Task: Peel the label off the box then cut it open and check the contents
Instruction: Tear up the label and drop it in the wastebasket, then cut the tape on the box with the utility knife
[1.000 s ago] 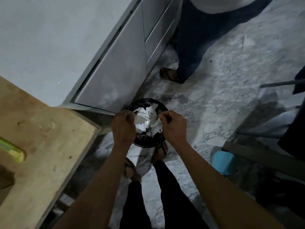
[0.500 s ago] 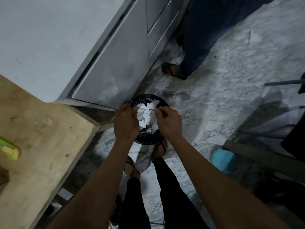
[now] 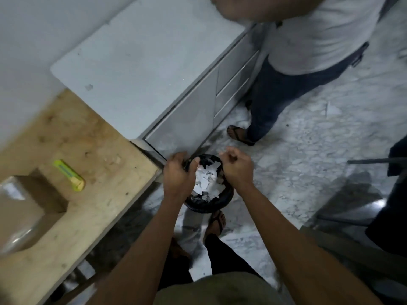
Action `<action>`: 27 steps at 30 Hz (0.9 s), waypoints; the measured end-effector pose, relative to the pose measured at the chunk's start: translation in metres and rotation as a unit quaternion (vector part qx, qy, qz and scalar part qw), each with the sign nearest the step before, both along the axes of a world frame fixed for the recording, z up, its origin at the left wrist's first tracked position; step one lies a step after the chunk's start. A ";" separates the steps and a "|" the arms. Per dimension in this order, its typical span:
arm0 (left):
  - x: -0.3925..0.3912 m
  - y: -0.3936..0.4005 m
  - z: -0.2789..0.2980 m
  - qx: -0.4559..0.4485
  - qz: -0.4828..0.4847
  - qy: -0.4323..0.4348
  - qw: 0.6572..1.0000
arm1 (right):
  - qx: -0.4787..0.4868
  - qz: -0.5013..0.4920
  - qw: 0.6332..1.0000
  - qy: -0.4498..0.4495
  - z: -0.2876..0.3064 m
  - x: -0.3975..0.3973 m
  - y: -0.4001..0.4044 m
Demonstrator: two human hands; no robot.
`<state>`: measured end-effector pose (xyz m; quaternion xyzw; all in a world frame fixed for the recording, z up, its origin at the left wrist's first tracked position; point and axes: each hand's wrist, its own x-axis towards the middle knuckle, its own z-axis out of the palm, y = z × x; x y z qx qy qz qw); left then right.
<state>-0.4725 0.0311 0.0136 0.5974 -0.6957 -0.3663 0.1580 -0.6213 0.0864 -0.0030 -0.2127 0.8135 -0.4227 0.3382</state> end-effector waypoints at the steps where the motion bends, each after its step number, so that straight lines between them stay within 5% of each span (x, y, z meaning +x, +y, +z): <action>1: 0.003 0.002 0.009 -0.003 0.000 0.001 1.000 | -0.018 -0.007 1.000 -0.009 0.007 0.003 -0.001; 11: 0.105 0.040 0.079 -0.028 0.060 0.058 0.996 | -0.029 0.126 0.991 0.024 0.069 0.087 0.016; 19: 0.240 0.100 0.086 -0.059 0.186 0.056 0.979 | -0.043 0.342 0.939 0.011 0.087 0.213 0.036; 27: 0.328 0.130 0.074 -0.052 0.300 0.058 0.951 | -0.030 0.436 0.899 -0.017 0.092 0.309 0.024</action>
